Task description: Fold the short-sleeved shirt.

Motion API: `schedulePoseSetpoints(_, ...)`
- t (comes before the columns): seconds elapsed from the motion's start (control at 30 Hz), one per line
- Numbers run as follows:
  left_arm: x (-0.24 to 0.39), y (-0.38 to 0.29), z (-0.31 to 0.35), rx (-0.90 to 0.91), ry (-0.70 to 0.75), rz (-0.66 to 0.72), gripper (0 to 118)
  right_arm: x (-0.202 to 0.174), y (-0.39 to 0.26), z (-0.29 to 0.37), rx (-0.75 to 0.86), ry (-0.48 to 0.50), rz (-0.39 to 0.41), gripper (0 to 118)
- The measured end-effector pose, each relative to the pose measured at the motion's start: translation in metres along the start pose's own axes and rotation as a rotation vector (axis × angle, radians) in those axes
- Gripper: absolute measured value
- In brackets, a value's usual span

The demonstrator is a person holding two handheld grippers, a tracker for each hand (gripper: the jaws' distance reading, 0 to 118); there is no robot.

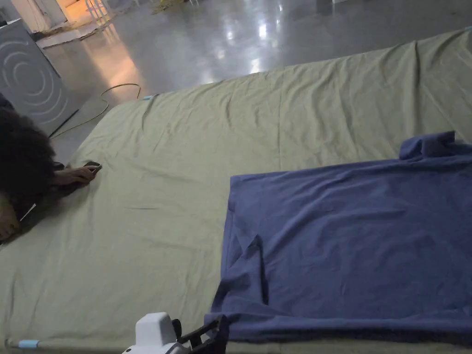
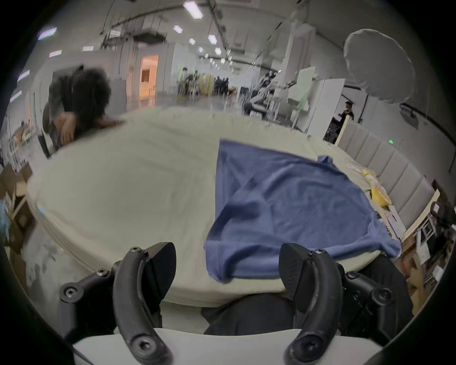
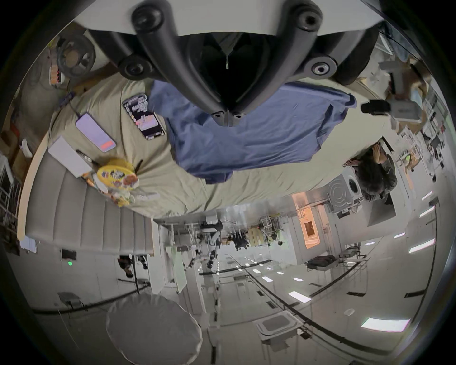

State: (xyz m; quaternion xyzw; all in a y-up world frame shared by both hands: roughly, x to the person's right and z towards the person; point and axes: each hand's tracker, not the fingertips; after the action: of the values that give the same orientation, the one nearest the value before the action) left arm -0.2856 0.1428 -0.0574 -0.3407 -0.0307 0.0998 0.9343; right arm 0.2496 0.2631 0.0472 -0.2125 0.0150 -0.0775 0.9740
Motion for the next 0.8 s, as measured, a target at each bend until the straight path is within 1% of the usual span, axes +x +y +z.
schedulePoseSetpoints(0.07, -0.003, -0.006, -0.022, -0.015, -0.021, -0.005, 84, 0.003, -0.001, -0.003, -0.017, -0.01, -0.032, 0)
schedulePoseSetpoints(0.13, -0.001, -0.007, -0.04, -0.038, 0.002, -0.055, 84, 0.006, -0.001, -0.002, -0.024, -0.015, -0.039, 0)
schedulePoseSetpoints(0.17, -0.001, -0.008, -0.047, -0.042, 0.008, -0.087, 81, 0.008, -0.001, -0.001, -0.029, -0.019, -0.04, 0)
schedulePoseSetpoints(0.2, -0.001, -0.008, -0.054, -0.055, 0.012, -0.096, 70, 0.01, -0.002, -0.001, -0.034, -0.024, -0.038, 0)
schedulePoseSetpoints(0.23, -0.001, -0.008, -0.058, -0.104, -0.007, -0.084, 39, 0.011, -0.002, 0.001, -0.039, -0.038, -0.033, 0)
schedulePoseSetpoints(0.27, 0.002, -0.011, -0.062, -0.119, -0.026, -0.091, 12, 0.013, -0.003, 0.003, -0.045, -0.054, -0.028, 0)
schedulePoseSetpoints(0.33, 0.016, -0.018, -0.066, -0.13, 0.027, -0.185, 12, 0.019, -0.007, 0.005, -0.055, -0.077, -0.032, 0)
schedulePoseSetpoints(0.37, 0.019, -0.018, -0.068, -0.134, 0.039, -0.211, 11, 0.024, -0.009, 0.006, -0.063, -0.087, -0.041, 0)
schedulePoseSetpoints(0.47, 0.019, -0.017, -0.071, -0.156, 0.043, -0.169, 10, 0.037, -0.016, 0.001, -0.088, -0.131, -0.063, 0)
schedulePoseSetpoints(0.53, 0.025, -0.016, -0.071, -0.169, 0.058, -0.205, 10, 0.052, -0.022, -0.008, -0.101, -0.153, -0.082, 1)
schedulePoseSetpoints(0.57, 0.03, -0.016, -0.071, -0.178, 0.072, -0.258, 10, 0.059, -0.027, -0.017, -0.12, -0.171, -0.085, 13)
schedulePoseSetpoints(0.6, 0.034, -0.017, -0.073, -0.191, 0.085, -0.287, 10, 0.068, -0.033, -0.029, -0.158, -0.195, -0.096, 33)
schedulePoseSetpoints(0.63, 0.037, -0.016, -0.075, -0.203, 0.093, -0.293, 10, 0.085, -0.045, -0.041, -0.181, -0.208, -0.107, 47)
schedulePoseSetpoints(0.67, 0.047, -0.009, -0.07, -0.216, 0.099, -0.289, 10, 0.097, -0.055, -0.054, -0.218, -0.205, -0.13, 48)
schedulePoseSetpoints(0.73, 0.051, -0.004, -0.07, -0.242, 0.105, -0.269, 10, 0.108, -0.067, -0.073, -0.26, -0.182, -0.177, 50)
schedulePoseSetpoints(0.8, 0.051, -0.001, -0.069, -0.249, 0.11, -0.258, 10, 0.117, -0.079, -0.093, -0.306, -0.161, -0.231, 66)
